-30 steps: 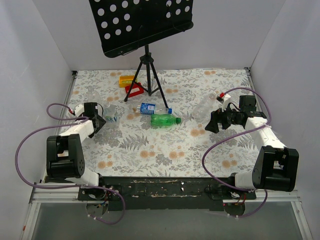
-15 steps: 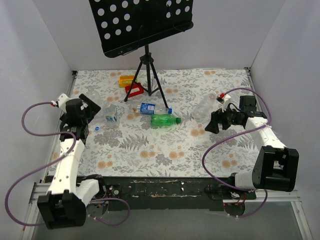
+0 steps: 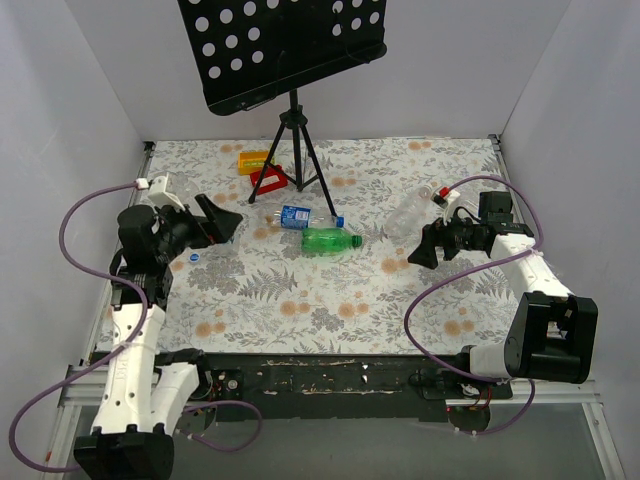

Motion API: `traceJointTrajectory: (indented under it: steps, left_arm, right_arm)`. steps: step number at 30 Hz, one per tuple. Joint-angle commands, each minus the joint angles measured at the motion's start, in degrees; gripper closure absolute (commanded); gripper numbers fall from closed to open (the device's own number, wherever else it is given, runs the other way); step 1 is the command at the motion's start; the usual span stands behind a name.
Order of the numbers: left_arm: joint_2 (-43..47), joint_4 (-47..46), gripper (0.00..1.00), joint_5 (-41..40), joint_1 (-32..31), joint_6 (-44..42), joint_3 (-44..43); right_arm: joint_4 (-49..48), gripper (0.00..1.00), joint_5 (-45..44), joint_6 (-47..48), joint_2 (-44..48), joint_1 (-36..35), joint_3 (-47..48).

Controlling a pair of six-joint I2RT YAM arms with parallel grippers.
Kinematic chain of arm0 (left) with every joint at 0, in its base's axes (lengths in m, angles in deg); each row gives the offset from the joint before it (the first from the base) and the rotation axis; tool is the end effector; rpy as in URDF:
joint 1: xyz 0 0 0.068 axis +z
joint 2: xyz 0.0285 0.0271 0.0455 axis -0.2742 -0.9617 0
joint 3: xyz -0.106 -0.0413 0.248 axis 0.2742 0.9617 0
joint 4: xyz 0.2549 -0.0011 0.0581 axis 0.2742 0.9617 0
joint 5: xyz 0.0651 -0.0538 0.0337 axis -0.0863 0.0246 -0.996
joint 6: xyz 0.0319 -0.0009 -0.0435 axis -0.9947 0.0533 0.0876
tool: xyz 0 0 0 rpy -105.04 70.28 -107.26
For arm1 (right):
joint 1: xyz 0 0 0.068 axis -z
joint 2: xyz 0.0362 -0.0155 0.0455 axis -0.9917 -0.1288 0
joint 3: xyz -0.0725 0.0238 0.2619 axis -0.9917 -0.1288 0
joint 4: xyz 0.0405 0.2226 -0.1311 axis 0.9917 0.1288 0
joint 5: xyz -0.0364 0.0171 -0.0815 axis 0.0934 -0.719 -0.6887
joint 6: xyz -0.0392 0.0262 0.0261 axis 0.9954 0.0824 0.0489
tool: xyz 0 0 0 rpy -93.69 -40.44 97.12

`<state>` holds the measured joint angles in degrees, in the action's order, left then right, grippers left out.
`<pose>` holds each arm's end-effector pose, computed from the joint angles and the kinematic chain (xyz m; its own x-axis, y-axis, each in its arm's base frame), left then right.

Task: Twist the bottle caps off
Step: Pick up the plastic bottle at the center of the board.

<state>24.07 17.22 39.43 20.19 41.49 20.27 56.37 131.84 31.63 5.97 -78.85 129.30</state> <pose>0.1781 -0.0026 0.3435 -0.4649 -0.8242 -0.3233 -0.1106 0.4164 -0.9024 0.2637 0.0083 0.2314 -0.5392 -0.2990 -0.7873 -0.7119 0.6613 0.2363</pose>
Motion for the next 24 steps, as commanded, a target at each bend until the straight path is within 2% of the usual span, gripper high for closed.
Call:
traceJointTrajectory:
  steps: [1,4,9,13,18,24]
  left_arm:
    - [1.92,-1.98,0.02,12.14,-7.31,-4.95,0.63]
    - [1.22,-1.98,0.02,4.94,-16.99,-6.27,1.86]
    - [-6.32,-2.6,0.02,-10.08,-35.53,-9.78,2.65]
    - [-14.14,-1.98,0.02,-20.55,-45.3,-16.01,0.2]
    - [-22.94,0.48,0.02,-21.27,-50.5,-27.35,-3.41]
    - [-29.97,2.15,0.02,-19.34,-51.03,-37.11,-7.89]
  right_arm:
    - [1.56,0.04,3.85,1.96,1.45,0.29,1.39]
    - [1.74,0.04,4.38,2.66,1.27,0.29,1.39]
    - [2.0,0.04,4.38,3.11,0.83,0.29,1.39]
    - [2.0,0.04,4.21,3.19,0.66,0.29,1.39]
    - [2.18,0.04,4.21,3.37,0.22,0.29,1.57]
    - [2.18,0.04,4.12,3.37,0.13,0.29,1.57]
